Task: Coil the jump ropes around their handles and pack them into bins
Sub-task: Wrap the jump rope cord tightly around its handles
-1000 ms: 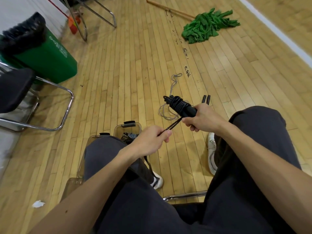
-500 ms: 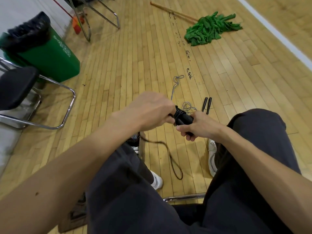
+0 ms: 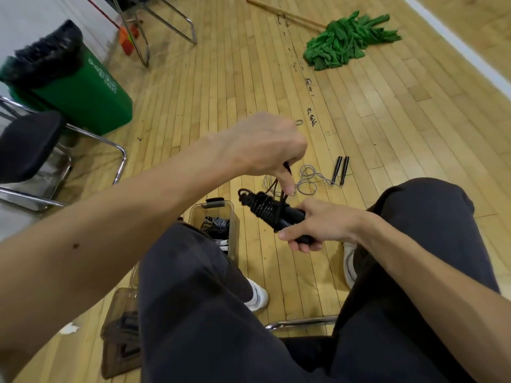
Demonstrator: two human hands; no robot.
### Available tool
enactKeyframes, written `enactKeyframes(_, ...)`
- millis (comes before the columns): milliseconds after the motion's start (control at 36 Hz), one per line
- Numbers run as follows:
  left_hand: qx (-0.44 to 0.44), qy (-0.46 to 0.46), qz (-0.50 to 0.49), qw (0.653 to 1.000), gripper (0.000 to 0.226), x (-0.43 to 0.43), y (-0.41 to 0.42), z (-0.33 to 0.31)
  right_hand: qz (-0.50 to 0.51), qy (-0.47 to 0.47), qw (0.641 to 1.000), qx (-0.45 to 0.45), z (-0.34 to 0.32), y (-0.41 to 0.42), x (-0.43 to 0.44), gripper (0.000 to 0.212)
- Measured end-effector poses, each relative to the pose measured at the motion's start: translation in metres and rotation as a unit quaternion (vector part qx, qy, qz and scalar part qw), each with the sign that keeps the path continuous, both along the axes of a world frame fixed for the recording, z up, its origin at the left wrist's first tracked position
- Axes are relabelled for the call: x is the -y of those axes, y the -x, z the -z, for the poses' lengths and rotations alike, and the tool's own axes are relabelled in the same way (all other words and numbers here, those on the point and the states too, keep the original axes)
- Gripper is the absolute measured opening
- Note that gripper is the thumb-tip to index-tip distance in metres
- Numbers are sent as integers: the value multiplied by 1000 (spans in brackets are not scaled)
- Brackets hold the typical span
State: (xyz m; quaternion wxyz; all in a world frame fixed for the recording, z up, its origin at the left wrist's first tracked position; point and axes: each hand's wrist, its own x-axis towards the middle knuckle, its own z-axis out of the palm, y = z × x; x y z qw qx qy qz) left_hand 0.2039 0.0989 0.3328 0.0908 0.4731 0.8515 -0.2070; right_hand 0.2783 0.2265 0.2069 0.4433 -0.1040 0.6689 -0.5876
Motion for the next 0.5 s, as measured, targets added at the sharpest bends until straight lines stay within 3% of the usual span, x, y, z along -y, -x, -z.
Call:
enactKeyframes(167,72,-20,-25,997,58,-5,1,22,-110,33,993,9,-5,-4,-3,14)
enactKeyframes(278,159,-54,-105,980,56,7,4,33,-140,29,990,-6,-7,-4,-7,15)
enactKeyframes(389,257,-120,-200,938,55,24,2,40,-145,35,989,-13,-8,-4,-8,10)
enactKeyframes(500,339,-210,-287,871,35,47,3,48,-136,66,988,-19,-8,-2,-8,13)
